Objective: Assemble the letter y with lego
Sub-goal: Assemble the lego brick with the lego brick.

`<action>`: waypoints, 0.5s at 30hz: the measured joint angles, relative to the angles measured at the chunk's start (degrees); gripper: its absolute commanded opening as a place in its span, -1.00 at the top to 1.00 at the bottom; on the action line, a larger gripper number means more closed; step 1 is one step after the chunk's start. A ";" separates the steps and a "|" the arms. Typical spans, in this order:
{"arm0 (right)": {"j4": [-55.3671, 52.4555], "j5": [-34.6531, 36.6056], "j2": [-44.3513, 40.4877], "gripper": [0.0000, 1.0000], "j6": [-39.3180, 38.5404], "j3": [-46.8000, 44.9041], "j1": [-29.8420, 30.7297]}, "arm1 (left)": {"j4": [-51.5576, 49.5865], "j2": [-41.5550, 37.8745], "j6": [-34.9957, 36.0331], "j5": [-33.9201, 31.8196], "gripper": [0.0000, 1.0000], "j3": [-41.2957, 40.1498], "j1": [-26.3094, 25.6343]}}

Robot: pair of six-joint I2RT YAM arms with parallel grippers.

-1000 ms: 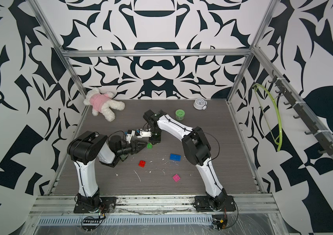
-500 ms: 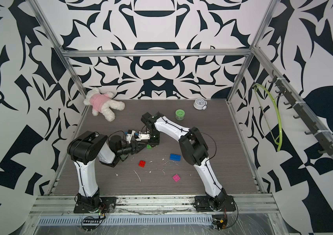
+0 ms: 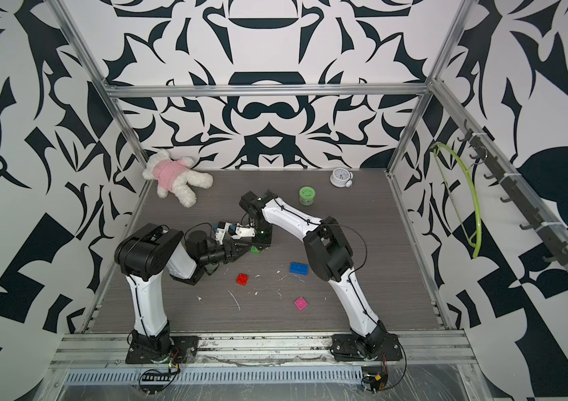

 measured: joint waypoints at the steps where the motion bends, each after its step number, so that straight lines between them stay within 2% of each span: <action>1: -0.04 0.07 0.02 0.46 0.20 0.00 0.04 | -0.02 0.00 0.00 0.04 0.03 0.00 0.00; 15: -1.51 1.46 0.17 0.54 4.59 0.02 0.44 | -0.24 0.00 -0.31 -0.04 0.04 0.04 0.00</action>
